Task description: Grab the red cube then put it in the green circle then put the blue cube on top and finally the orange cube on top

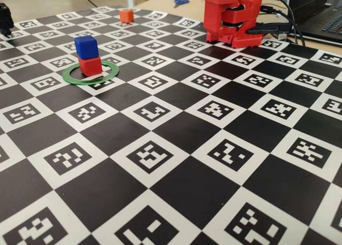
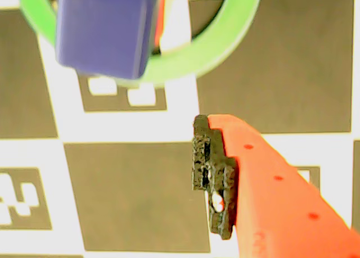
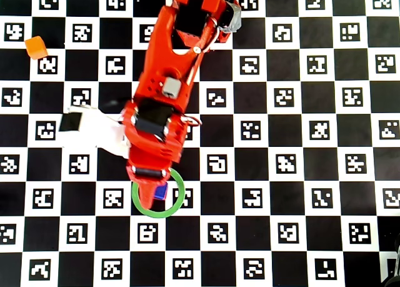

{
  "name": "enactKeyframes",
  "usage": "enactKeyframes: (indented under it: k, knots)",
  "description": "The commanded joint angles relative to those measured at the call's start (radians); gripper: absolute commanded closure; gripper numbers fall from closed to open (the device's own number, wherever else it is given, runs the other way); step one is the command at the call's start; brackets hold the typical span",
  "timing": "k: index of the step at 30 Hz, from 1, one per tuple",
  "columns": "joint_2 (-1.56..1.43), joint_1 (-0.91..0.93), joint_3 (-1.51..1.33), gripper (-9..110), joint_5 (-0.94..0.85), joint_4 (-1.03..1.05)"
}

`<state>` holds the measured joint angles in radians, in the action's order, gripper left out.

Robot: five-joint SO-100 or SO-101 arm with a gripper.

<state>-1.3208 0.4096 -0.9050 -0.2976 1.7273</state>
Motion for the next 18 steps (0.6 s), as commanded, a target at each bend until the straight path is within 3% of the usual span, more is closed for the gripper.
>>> enactKeyframes:
  k: [1,7,18]
  knots:
    - [-0.161,0.084,0.003,58,-0.077,0.063]
    - [-0.213,0.245,-0.006,58,-0.167,0.087]
    - [-0.253,0.554,-0.064,58,-0.138,0.087]
